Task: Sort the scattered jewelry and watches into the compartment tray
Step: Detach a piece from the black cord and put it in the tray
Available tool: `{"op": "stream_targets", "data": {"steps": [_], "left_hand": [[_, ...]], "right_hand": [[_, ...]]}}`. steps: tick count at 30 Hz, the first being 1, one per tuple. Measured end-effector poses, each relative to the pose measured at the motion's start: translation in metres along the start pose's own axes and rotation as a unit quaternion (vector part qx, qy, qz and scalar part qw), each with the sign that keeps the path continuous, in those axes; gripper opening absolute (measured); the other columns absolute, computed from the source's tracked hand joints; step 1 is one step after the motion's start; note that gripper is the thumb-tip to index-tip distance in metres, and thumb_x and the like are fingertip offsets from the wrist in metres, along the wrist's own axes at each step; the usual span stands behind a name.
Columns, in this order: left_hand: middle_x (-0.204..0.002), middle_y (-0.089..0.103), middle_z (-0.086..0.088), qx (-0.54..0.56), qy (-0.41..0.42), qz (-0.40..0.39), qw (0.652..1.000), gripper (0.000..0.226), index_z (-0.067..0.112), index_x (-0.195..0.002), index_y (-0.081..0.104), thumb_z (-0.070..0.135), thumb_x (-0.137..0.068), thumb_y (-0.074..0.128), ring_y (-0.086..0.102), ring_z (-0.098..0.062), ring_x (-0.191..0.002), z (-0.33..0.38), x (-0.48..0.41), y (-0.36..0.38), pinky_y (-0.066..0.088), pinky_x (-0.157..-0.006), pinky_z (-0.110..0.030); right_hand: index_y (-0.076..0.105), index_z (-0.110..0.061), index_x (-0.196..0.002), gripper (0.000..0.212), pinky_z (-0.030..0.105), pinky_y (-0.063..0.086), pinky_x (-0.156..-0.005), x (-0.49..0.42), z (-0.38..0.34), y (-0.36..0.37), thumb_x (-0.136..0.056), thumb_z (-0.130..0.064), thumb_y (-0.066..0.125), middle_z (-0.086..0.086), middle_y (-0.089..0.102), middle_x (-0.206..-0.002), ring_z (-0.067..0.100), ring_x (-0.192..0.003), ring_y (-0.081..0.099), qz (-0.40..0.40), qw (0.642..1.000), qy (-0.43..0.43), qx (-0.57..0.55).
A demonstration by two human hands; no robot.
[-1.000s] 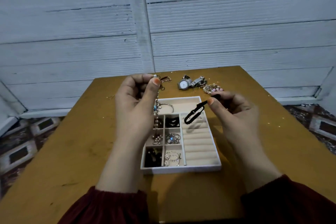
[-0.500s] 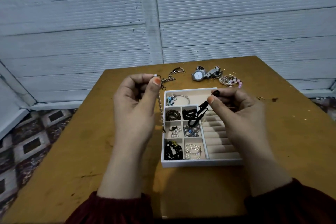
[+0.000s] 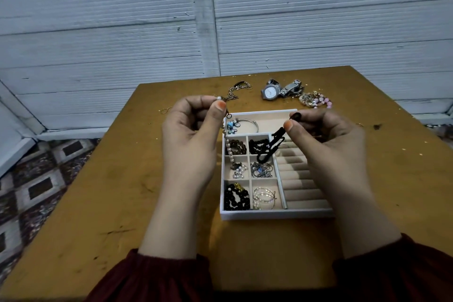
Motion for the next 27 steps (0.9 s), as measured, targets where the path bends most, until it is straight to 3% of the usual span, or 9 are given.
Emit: {"op": "stream_targets", "data": {"steps": [4,12,19,27], "left_hand": [[-0.077,0.065,0.003,-0.023,-0.047,0.000,0.999,0.007,0.020,-0.085,0.062,0.014,-0.088,0.064,0.055,-0.001,-0.064,-0.010,0.000,-0.001,0.043,-0.054,-0.009],[-0.077,0.065,-0.002,-0.052,-0.094,-0.024,0.994,0.002,0.010,-0.090,0.063,0.009,-0.088,0.063,0.053,0.006,-0.055,-0.021,0.004,-0.001,0.041,-0.051,-0.007],[-0.071,0.062,0.000,-0.096,-0.108,-0.051,0.988,0.005,0.011,-0.084,0.063,0.007,-0.088,0.064,0.051,0.006,-0.052,-0.028,0.005,-0.003,0.041,-0.051,-0.008],[-0.063,0.056,0.002,-0.175,-0.119,-0.096,0.973,0.004,0.009,-0.084,0.066,0.012,-0.086,0.067,0.047,0.000,-0.052,-0.037,0.002,-0.010,0.042,-0.051,-0.015]], "right_hand": [[0.067,-0.020,-0.077,0.020,0.011,0.047,-0.053,-0.002,0.003,-0.001,-0.080,-0.001,0.072,-0.009,0.068,-0.067,0.000,-0.063,0.061,0.002,1.000,-0.009,-0.006],[0.068,-0.019,-0.080,0.017,0.014,0.049,-0.060,-0.002,0.005,-0.002,-0.080,-0.003,0.072,-0.004,0.067,-0.074,0.004,-0.070,0.061,-0.002,1.000,-0.015,0.004],[0.067,-0.016,-0.082,0.014,0.012,0.047,-0.054,-0.002,0.005,-0.002,-0.081,-0.002,0.072,0.000,0.066,-0.074,0.001,-0.066,0.060,-0.006,1.000,-0.017,0.004],[0.068,-0.019,-0.081,0.017,0.013,0.047,-0.060,-0.003,0.007,-0.003,-0.080,-0.003,0.072,-0.007,0.067,-0.073,0.002,-0.068,0.060,-0.008,0.999,-0.028,0.014]]}}
Point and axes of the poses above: each hand's wrist, its own x-axis away from the middle knuckle, its own y-axis out of the palm, z = x × y, the point moved 1 cm from there along -x, towards the middle knuckle
